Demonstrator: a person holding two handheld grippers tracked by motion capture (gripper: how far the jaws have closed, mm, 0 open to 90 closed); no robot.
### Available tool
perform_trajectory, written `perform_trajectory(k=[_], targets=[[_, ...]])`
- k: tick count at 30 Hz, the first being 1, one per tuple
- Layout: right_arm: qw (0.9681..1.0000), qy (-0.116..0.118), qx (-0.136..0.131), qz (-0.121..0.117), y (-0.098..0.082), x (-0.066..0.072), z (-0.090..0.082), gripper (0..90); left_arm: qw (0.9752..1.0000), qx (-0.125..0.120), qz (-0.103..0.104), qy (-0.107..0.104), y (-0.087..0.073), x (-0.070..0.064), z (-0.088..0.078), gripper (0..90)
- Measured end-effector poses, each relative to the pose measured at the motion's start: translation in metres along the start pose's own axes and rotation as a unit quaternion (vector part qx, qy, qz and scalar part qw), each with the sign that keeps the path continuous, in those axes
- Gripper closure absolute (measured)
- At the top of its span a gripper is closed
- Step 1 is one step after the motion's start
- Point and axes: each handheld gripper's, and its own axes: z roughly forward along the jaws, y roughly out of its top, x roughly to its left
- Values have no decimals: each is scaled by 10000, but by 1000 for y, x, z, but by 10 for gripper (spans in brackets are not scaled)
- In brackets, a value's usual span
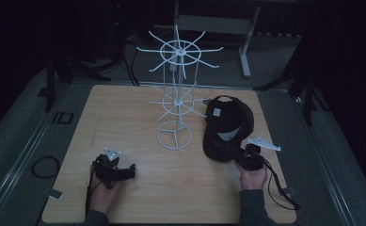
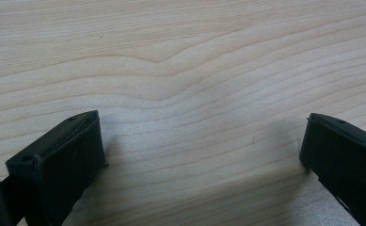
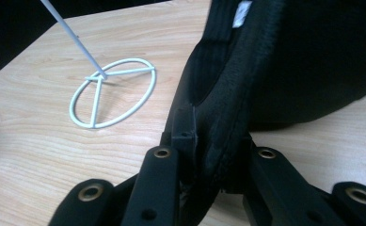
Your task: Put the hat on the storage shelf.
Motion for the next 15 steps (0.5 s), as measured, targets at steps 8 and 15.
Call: perform_trajectory(k=[8, 15], targets=[[9999, 104, -132, -34, 4, 5, 1, 846, 10000, -1, 0, 0, 0, 0, 0, 2], [9996, 53, -250, -146, 9, 11, 1, 863, 10000, -5, -6, 0, 0, 0, 0, 2]])
